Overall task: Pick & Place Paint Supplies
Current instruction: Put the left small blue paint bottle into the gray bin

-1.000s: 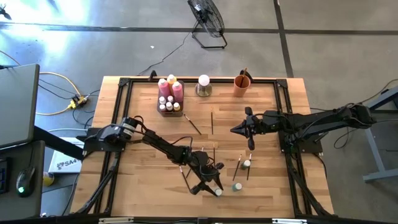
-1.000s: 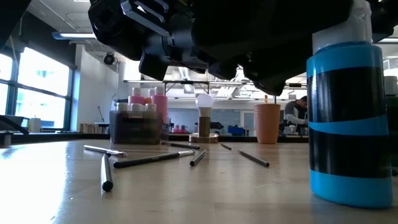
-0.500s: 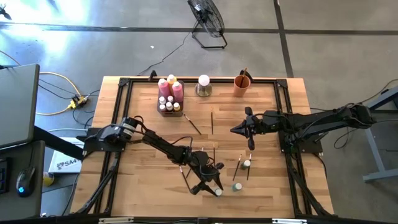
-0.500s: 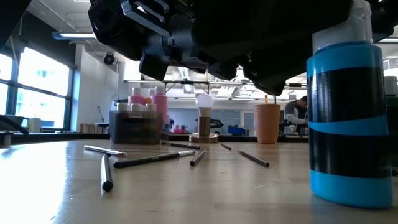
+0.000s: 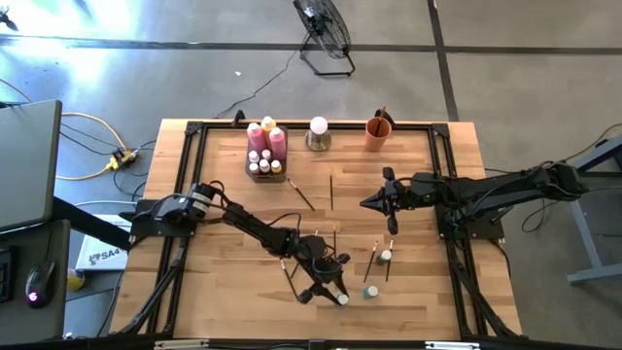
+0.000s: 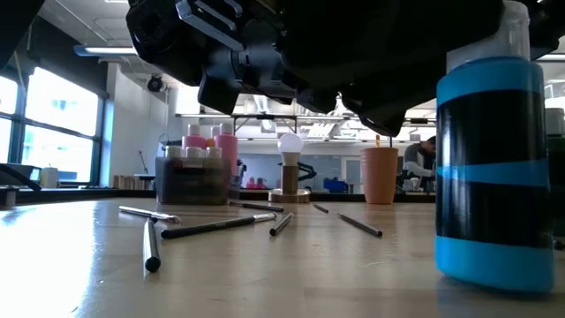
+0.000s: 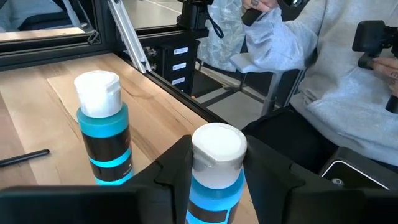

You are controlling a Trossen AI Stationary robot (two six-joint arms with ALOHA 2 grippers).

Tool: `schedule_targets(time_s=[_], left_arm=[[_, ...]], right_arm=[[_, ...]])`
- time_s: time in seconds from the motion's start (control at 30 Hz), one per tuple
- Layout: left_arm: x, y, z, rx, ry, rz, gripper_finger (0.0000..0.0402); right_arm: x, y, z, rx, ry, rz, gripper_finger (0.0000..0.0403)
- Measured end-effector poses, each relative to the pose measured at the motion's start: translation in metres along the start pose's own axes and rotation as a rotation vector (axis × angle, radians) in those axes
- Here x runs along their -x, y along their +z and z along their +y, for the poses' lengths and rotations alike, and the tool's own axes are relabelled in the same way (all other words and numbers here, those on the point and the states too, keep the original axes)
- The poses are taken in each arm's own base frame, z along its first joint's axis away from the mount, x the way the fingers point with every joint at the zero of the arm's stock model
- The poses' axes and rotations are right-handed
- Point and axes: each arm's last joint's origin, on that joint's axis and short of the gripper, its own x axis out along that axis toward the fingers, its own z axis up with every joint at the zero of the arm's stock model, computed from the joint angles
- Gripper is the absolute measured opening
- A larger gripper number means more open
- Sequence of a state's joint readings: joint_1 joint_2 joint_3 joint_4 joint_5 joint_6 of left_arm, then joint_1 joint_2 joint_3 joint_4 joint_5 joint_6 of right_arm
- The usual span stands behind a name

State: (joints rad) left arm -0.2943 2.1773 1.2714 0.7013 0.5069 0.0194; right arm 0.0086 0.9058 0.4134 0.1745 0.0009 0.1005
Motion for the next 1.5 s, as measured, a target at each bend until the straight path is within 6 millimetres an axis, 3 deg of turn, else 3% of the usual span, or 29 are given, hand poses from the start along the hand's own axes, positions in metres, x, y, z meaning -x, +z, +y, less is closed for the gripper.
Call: schedule_targets(time_s=[0.17,0.67,0.8,0.9,1.2,1.5], left_arm=[[0.0,-0.001,0.001,0.031,0.026,0.013,0.0147],[0.0,-0.002,0.001,0.007,0.021,0.015,0.0116],[0.004,0.003,0.002,0.002,-0.059,0.001,0.0116],[0.014,0.013,0.007,0.006,-0.089,-0.002,0.0115],[0.066,0.05,0.031,0.047,0.074,0.155,0.0114],[0.105,0.091,-0.009,-0.006,0.222,0.382,0.0114]], right_arm=[[0.0,0.0,0.0,0.0,0.0,0.0,0.0004],[0.0,-0.001,0.0,0.0,-0.001,0.008,0.0004],[0.0,-0.001,0.0,-0.002,-0.001,0.011,0.0004],[0.0,-0.001,0.0,-0.003,-0.001,0.016,0.0004],[0.0,-0.004,0.0,-0.002,-0.004,0.042,0.0004],[0.0,-0.005,0.0,-0.004,-0.005,0.053,0.0004]])
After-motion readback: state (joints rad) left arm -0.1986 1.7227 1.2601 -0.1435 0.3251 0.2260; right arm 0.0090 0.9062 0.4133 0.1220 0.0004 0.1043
